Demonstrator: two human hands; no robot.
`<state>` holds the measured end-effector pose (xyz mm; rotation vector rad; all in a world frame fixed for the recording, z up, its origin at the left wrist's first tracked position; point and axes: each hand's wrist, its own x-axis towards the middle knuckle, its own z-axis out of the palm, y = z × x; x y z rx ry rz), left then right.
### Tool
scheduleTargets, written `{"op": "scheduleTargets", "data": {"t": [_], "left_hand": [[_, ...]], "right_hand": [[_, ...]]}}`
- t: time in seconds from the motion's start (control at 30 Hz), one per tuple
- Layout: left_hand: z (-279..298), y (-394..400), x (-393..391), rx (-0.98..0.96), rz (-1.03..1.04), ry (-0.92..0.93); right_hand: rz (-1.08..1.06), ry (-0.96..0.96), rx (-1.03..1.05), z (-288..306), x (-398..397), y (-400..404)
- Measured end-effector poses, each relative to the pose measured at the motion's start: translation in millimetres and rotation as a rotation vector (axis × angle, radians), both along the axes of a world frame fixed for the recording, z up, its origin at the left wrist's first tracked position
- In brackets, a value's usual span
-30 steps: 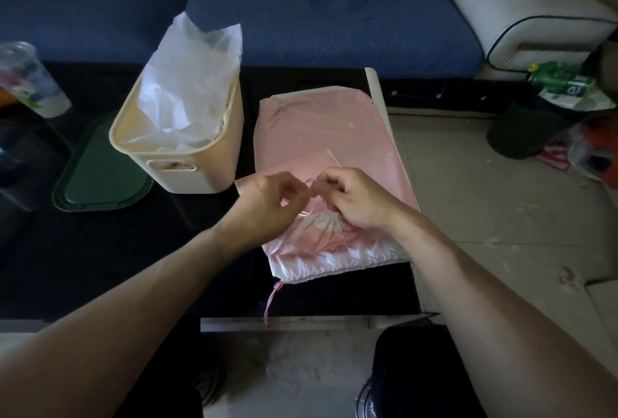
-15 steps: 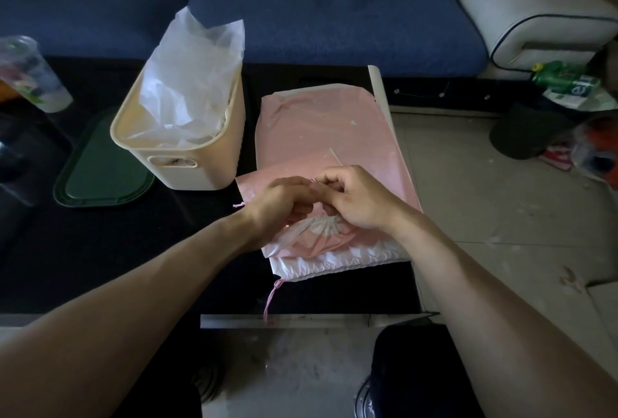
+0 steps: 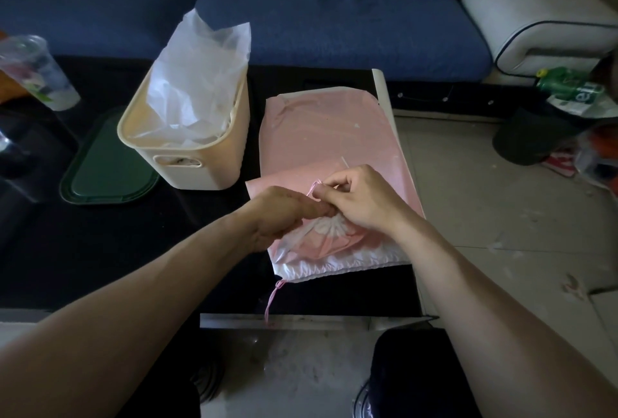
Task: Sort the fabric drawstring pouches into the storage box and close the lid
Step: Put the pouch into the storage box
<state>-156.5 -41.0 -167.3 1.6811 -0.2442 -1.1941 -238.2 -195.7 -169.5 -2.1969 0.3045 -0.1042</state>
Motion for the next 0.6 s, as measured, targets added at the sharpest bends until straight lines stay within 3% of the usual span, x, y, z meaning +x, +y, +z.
{"op": "scheduleTargets", "data": {"t": [0.07,0.23,0.47,0.6], "left_hand": [[5.3,-1.5,-1.8,0.003,0.013,-0.062],[11.2,-1.5,-1.1,0.123,-0.136,-0.795],[-1.0,-3.7,-19.0,0.036,-0.026,-1.282],[-11.4,-3.2,-17.6,-0.055,-0.011,-1.498]], "right_hand": [[-0.043,0.040,0.031,1.2,1.2,0.4],[-0.120,0.148,0.130,6.4,4.4,4.1],[-0.129,0.165,0.218,7.1,6.3,9.5],[-0.154,0.139,0.389,10.9,2.3,3.8]]}}
